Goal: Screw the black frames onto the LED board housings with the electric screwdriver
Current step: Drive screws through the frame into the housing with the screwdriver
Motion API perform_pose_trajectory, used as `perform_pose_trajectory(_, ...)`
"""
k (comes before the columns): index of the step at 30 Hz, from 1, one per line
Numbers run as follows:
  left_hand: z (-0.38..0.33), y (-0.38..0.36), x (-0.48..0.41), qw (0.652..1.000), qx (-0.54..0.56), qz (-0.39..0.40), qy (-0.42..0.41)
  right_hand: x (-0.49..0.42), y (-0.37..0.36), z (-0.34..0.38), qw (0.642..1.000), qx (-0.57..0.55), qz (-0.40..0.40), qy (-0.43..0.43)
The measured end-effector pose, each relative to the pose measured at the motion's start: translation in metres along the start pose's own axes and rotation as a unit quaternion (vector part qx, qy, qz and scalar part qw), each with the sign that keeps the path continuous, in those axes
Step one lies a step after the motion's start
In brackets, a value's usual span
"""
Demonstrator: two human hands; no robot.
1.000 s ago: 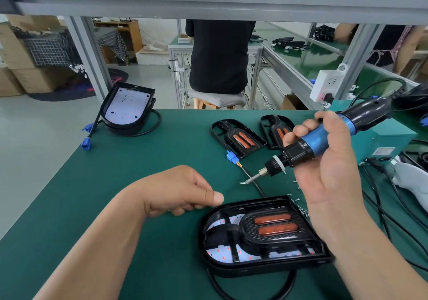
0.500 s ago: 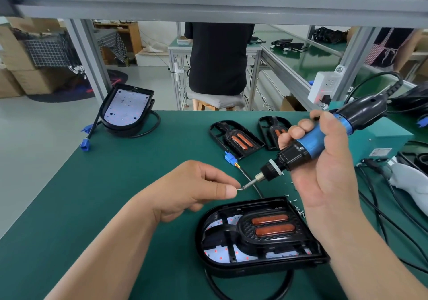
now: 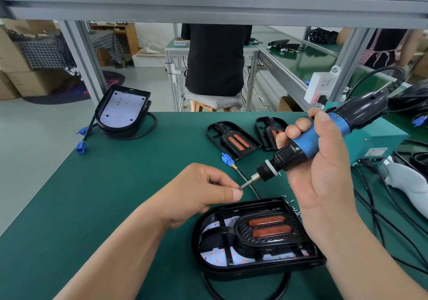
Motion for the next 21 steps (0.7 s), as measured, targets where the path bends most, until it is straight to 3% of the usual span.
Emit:
perform_pose_trajectory(7, 0.005, 0.002, -0.004, 0.999, 0.01, -0.035, -0.004, 0.004, -0.004, 0.001, 1.0, 0.018, 0.011, 0.017)
perform_pose_trajectory(12, 0.006, 0.003, -0.005, 0.996, -0.003, -0.066, -0.052, 0.002, 0.0, -0.001, 1.0, 0.011, -0.01, 0.008)
perform_pose_trajectory(21, -0.001, 0.015, 0.0, 1.0, 0.023, -0.003, -0.005, 0.0, 0.005, -0.001, 1.0, -0.014, -0.026, -0.002)
Point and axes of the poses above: each hand's wrist, its own x-axis away from the middle knuckle, its own y-axis out of the back of the hand, z = x × y, the point moved 2 cm from there along -x, towards the middle knuckle, and after that the axes turned 7 degrees about -z, right-handed, at the moved point
